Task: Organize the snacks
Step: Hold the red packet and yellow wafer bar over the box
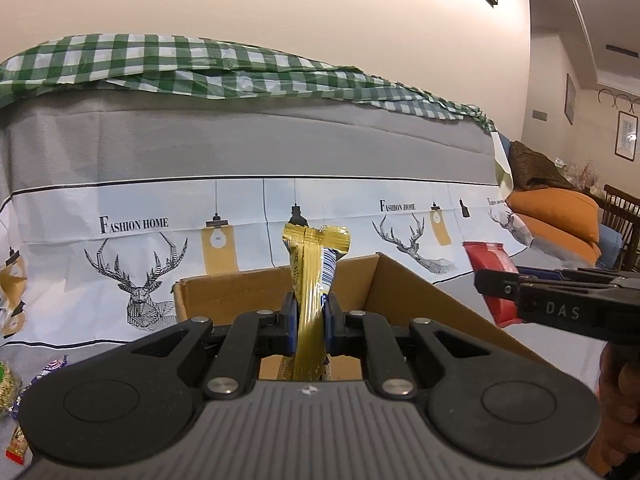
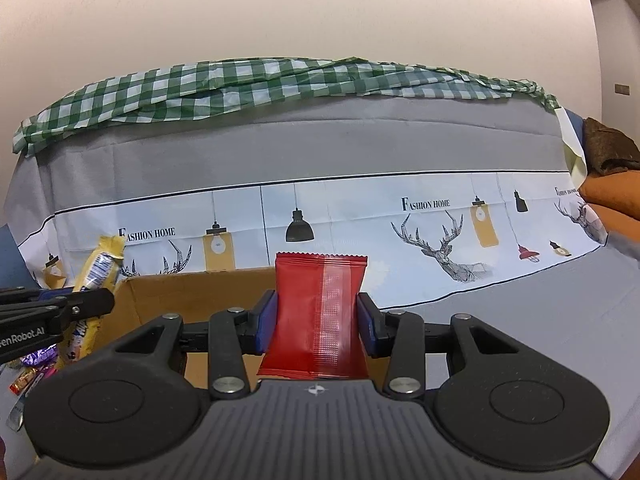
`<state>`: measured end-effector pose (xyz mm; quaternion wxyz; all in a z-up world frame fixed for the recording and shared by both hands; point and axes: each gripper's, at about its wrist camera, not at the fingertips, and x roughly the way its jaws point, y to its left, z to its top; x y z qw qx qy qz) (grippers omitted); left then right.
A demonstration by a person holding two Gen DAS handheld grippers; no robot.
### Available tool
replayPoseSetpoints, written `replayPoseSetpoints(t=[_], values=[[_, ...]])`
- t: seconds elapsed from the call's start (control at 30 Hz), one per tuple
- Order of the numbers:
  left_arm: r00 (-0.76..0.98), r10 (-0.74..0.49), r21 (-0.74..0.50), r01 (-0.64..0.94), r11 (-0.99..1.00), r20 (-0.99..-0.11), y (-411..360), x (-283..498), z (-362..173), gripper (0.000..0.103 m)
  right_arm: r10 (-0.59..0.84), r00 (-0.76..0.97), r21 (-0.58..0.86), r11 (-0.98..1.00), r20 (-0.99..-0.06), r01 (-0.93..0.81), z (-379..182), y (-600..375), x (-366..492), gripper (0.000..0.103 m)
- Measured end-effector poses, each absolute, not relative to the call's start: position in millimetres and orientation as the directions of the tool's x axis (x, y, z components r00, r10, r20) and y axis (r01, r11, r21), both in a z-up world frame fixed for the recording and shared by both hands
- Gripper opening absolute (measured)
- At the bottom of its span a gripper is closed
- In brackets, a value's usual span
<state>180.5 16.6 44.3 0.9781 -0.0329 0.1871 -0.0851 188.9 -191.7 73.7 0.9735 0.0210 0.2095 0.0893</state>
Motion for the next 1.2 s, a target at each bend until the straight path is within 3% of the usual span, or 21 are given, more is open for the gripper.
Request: replayPoseSetpoints(t=[1.2], values=[[0.919, -0.197, -0.123, 0.164, 0.979, -0.341, 15.5, 178.1, 49.1, 0.014, 0.198, 0.896, 0.025, 0.978, -0.398, -0.205, 71.4, -178.1, 186.3, 0.044]])
